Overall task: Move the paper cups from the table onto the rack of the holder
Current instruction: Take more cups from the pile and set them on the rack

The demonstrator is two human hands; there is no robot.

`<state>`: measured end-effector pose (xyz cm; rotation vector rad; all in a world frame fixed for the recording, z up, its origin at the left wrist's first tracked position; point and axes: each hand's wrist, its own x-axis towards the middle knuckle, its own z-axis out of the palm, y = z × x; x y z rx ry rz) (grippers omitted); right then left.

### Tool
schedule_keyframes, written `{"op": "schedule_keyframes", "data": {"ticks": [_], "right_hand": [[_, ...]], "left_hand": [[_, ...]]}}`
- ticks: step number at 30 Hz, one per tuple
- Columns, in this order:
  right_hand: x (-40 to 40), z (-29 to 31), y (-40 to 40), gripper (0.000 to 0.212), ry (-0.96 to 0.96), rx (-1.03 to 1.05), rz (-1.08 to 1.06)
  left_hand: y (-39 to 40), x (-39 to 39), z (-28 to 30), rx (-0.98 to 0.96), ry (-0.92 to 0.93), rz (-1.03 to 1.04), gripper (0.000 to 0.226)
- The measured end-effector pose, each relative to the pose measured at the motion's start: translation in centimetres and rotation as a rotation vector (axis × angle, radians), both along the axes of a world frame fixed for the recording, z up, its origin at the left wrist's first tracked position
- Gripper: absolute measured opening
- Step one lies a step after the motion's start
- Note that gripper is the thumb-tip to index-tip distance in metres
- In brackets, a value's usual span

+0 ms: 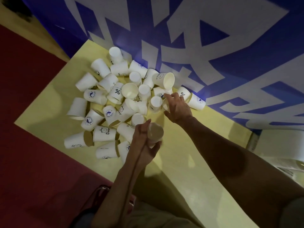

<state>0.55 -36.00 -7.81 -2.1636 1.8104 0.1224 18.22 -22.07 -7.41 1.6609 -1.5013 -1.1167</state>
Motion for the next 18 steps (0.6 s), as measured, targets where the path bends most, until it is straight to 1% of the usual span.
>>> {"op": "schedule_keyframes", "data": {"ticks": [2,3,5,6,9,11,13,18], "right_hand": [[-0.1,0.2,0.1,0.081,-0.011,-0.019,0.0],[-0.1,0.4,0.3,0.081,-0.023,-0.027,-0.004],[-0.5,1.0,0.9,0.083,-0.061,-0.044,-0.033],[-0.9,1.4,1.4,0.083,-0.087,-0.052,-0.06],[-2.9,3.0,4.5,0.078,-0.184,-0.092,-0.15],[-5.1,4.1,7.9,0.073,-0.245,-0.13,-0.185],[-7.7,5.1,12.0,0.07,-0.287,-0.134,-0.247],[-14.6,7.0,22.6,0.067,-0.311,-0.135,-0.391]], "left_hand": [[-0.3,0.0,0.7,-0.015,-0.138,-0.053,0.082],[-0.4,0.1,1.4,0.007,-0.128,-0.08,0.088],[-0.4,-0.2,2.4,-0.044,-0.177,-0.144,0.087],[-0.4,-0.4,3.0,-0.121,-0.212,-0.131,0.086],[-0.6,-1.1,3.5,-0.069,-0.192,-0.135,0.084],[-0.4,-2.0,3.6,-0.094,-0.181,-0.153,0.08],[-0.1,-3.4,4.0,-0.079,-0.167,-0.213,0.078],[1.1,-9.4,5.4,-0.092,-0.182,-0.382,0.08]]}}
